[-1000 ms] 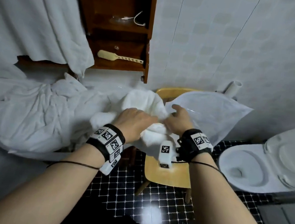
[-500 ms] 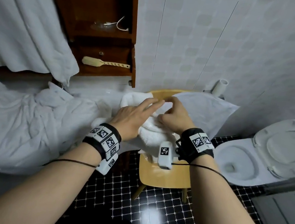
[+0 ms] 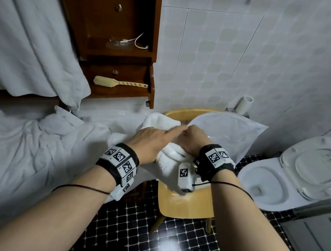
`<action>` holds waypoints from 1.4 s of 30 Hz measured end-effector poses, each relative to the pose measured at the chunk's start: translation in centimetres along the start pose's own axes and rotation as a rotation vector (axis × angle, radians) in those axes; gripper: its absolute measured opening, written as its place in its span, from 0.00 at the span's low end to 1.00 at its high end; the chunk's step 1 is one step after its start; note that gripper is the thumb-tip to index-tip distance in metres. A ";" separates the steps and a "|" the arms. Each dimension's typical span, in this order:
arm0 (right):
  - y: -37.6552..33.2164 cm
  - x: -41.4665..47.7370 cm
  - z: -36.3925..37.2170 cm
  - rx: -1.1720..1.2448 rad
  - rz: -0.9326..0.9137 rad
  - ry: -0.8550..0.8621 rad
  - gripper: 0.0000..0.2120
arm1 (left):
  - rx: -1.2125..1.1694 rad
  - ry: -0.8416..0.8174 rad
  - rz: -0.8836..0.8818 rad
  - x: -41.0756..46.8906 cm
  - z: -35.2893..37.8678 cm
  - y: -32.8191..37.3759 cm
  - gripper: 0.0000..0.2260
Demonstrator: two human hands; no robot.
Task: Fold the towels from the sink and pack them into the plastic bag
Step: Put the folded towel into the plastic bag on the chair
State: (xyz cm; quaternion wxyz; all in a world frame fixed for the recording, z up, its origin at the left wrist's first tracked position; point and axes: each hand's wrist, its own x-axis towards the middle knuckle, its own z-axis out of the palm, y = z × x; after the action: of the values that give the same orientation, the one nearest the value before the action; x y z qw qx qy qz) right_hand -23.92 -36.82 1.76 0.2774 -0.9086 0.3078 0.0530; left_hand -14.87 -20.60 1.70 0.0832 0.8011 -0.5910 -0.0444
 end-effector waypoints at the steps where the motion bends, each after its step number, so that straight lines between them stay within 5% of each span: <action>1: -0.3 -0.2 -0.1 0.000 -0.069 0.065 0.11 | -0.008 -0.008 -0.014 -0.1 -0.2 -0.2 0.51; 5: -1.3 -0.8 -0.3 0.021 -0.374 0.111 0.13 | -0.005 -0.015 -0.097 0.3 -0.9 -1.1 0.54; 8: -1.5 -0.7 -0.2 -0.033 -0.347 0.075 0.26 | 0.058 -0.007 -0.110 0.8 -1.8 -1.7 0.27; 10: -2.4 -1.1 -0.8 -0.017 -0.245 -0.007 0.30 | 0.091 -0.005 -0.099 0.7 -2.2 -1.7 0.18; 16: -6.1 -2.8 0.7 -0.608 -0.262 -0.070 0.46 | 0.108 0.007 -0.137 1.1 -2.9 -2.1 0.26; 21: -5.9 -2.6 0.1 -0.470 -0.264 0.147 0.22 | 0.217 0.002 -0.026 1.5 -3.9 -4.0 0.33; 25: -5.9 -2.6 -3.4 -0.427 -0.249 0.267 0.13 | 0.104 -0.108 -0.141 2.1 -6.1 -5.2 0.37; 29: -4.6 -2.4 -6.2 -0.380 -0.225 0.367 0.14 | 0.159 -0.047 -0.142 4.2 -9.1 -3.8 0.27; 35: -2.6 -1.9 -5.6 -0.457 -0.256 0.605 0.31 | 0.231 0.120 -0.083 7.0 -11.6 1.0 0.15; 38: -0.2 -0.9 -6.4 -0.350 -0.303 0.750 0.24 | 0.160 0.249 -0.007 8.8 -11.5 2.1 0.09; 42: 3.6 0.7 -9.1 -0.284 -0.279 0.878 0.21 | 0.053 0.433 0.050 12.5 -9.6 2.9 0.24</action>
State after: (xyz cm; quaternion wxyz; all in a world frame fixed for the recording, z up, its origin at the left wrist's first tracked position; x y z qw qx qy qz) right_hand -26.16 -44.42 7.55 -0.0010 -0.9065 0.2608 -0.3320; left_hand -12.21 -32.59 12.00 0.1881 0.7789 -0.5802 0.1460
